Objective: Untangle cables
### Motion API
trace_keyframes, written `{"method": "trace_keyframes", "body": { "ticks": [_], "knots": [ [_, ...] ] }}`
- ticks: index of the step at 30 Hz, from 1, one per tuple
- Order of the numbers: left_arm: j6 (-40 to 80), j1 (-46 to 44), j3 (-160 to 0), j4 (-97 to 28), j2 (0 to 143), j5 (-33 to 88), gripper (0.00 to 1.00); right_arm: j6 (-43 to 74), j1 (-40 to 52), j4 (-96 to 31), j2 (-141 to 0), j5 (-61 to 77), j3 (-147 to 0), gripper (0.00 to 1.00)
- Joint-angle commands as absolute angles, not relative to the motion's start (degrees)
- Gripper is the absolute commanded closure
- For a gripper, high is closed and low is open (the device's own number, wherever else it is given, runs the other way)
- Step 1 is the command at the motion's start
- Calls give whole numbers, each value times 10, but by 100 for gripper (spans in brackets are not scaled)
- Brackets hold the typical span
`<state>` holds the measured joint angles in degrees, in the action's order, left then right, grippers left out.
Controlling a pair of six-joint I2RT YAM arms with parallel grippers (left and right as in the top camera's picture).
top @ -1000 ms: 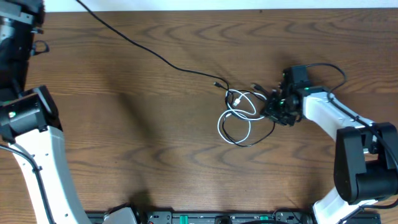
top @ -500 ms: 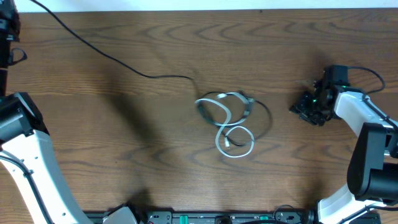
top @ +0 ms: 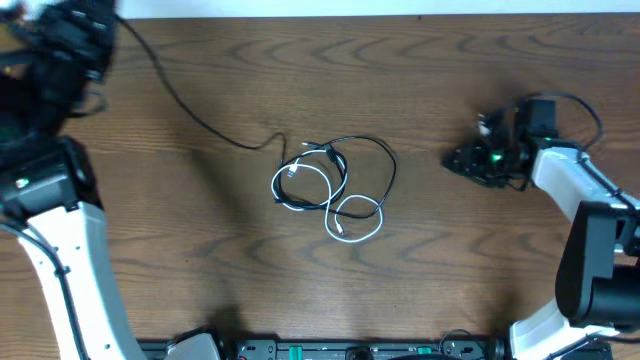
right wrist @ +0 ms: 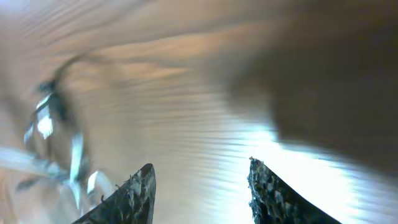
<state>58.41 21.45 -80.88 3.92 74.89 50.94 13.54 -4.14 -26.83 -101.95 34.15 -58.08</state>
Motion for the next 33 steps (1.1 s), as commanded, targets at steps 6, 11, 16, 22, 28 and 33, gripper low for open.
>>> {"method": "trace_keyframes", "body": {
  "ticks": [6,11,16,22,28,33],
  "knots": [
    [283,142,-811,-253,749,453,93,85,81,-224,-917,417,-617,49],
    [229,123,-807,-439,758,253,93,132,164,-185,-921,359,-642,49],
    [229,120,-795,-504,793,155,93,138,234,-149,-948,316,-642,46],
    [248,128,-795,-470,849,116,92,141,282,-152,-1023,326,-642,47],
    [287,142,-801,-333,840,226,93,141,293,-147,-1066,336,-642,46],
    [326,154,-808,-203,807,248,93,129,294,-128,-1090,341,-642,44]
  ]
}}
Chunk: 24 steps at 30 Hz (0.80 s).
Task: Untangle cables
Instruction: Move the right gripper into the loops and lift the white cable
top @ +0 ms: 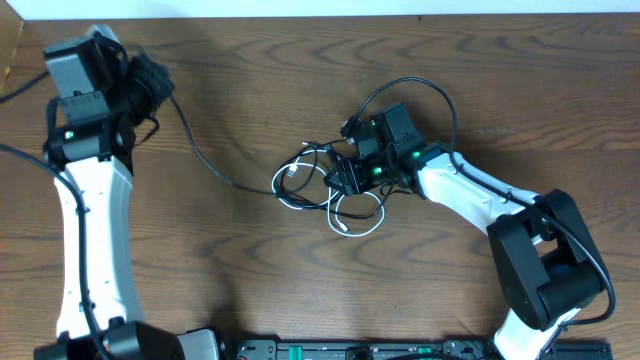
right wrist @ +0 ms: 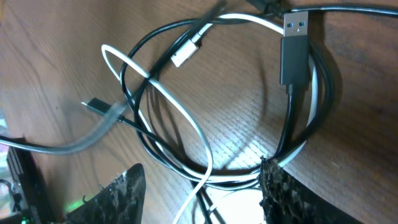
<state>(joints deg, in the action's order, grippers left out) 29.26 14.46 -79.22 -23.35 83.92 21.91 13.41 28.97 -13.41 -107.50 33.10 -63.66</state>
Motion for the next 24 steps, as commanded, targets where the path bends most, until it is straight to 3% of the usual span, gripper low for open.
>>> {"method": "trace_keyframes", "body": {
  "ticks": [1,4,9,14,19,22,24],
  "knots": [
    [338,158,-808,-186,803,246,93,124,294,-124,-1093,349,-642,44],
    [370,171,-808,-175,797,215,93,121,296,-100,-1113,367,-642,43],
    [380,175,-808,-264,814,73,92,125,313,-54,-1152,372,-642,46],
    [368,175,-808,-340,842,30,93,133,320,-23,-1157,373,-642,72],
    [356,174,-808,-410,852,30,92,166,320,2,-1157,373,-642,82],
    [345,174,-808,-460,854,30,92,174,320,11,-1157,372,-642,96],
    [331,174,-807,-492,854,30,87,189,320,11,-1155,375,-642,99]
  ]
}}
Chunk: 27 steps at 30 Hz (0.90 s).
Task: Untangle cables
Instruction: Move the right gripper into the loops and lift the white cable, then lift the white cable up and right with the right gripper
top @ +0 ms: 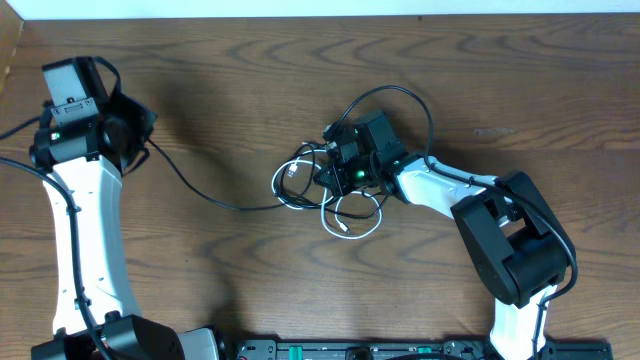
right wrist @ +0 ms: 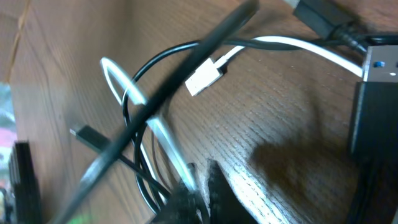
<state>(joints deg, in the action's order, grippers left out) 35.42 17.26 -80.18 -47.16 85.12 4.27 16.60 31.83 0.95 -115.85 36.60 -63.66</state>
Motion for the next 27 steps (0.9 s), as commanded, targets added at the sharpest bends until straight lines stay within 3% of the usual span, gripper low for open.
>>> {"method": "trace_keyframes", "body": {
  "ticks": [1,3,4,6,15,23,27],
  "knots": [
    [326,174,-807,-509,854,29,76,199,319,11,-1152,379,-642,99],
    [313,174,-807,-536,854,29,33,213,315,10,-1139,380,-642,99],
    [306,174,-807,-545,854,29,19,217,312,9,-1129,380,-642,99],
    [295,174,-807,-557,854,29,6,219,306,-1,-1103,379,-646,99],
    [288,174,-807,-564,854,62,4,216,244,-144,-910,369,-706,99],
    [170,163,-807,-562,854,225,4,209,233,-347,-816,212,-793,99],
    [120,136,-807,-561,854,287,4,181,232,-407,-816,199,-837,99]
  ]
}}
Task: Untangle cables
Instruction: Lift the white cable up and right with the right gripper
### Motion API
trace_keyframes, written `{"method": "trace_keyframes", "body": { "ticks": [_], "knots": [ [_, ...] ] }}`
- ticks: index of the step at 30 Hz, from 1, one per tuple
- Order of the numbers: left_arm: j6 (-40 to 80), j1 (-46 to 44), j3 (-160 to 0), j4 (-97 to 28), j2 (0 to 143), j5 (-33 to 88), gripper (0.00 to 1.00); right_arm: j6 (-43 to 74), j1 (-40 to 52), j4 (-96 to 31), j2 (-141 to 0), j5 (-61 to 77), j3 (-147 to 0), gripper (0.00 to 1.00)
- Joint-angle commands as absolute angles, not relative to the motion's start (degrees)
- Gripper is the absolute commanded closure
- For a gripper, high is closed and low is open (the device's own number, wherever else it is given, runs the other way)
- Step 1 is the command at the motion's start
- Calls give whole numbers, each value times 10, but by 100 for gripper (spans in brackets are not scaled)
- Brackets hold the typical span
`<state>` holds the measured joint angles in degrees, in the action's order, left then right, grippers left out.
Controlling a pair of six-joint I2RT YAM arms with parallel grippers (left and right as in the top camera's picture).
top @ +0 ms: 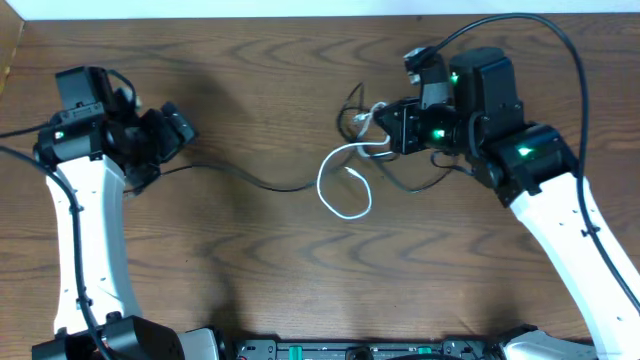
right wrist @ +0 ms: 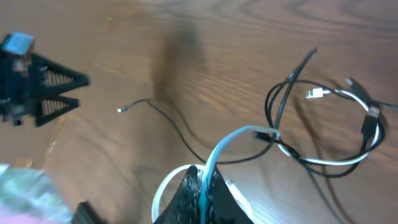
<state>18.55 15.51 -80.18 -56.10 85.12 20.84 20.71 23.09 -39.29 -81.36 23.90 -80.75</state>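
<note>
My right gripper [top: 392, 128] is shut on a white cable [top: 340, 188], lifted above the table; the wrist view shows the cable pinched between its fingers [right wrist: 203, 186]. The white cable hangs in a loop below. A knot of black and white cable [right wrist: 323, 127] with small plugs lies to the right of it. A long thin black cable [top: 250, 180] runs left across the table, and its tip [right wrist: 119, 110] lies free. My left gripper [top: 178, 128] stands at the left, its fingers [right wrist: 65, 78] apart, a short way from that tip.
Wooden table [top: 300, 280] all round. Each arm's own black lead arches over it, the right one high over the back right [top: 560, 40]. The table's far edge [top: 300, 16] runs along the top.
My right gripper, shut low in the tangle, has risen to the back right with the white cable. The tangle is pulled open. The left gripper has shifted right, and the black cable's end lies free.
The tangle lay mid-table with my left arm holding the long black cable far left and the right arm off to the right. The right gripper then stood open over the tangle, then shut in it. Now it holds the white cable up, and the bundle is spread out.
</note>
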Motion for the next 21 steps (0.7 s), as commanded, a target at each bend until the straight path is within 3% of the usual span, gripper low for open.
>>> {"method": "trace_keyframes", "body": {
  "ticks": [1,11,16,21],
  "knots": [
    [109,127,-807,-560,854,300,4,173,232,-415,-815,201,-848,99],
    [79,20,-807,-511,854,326,4,104,232,-440,-815,278,-1002,99],
    [80,-8,-807,-475,854,326,4,137,231,-462,-818,161,-1021,99],
    [80,-20,-807,-444,858,376,4,137,231,-499,-842,149,-1020,99]
  ]
}}
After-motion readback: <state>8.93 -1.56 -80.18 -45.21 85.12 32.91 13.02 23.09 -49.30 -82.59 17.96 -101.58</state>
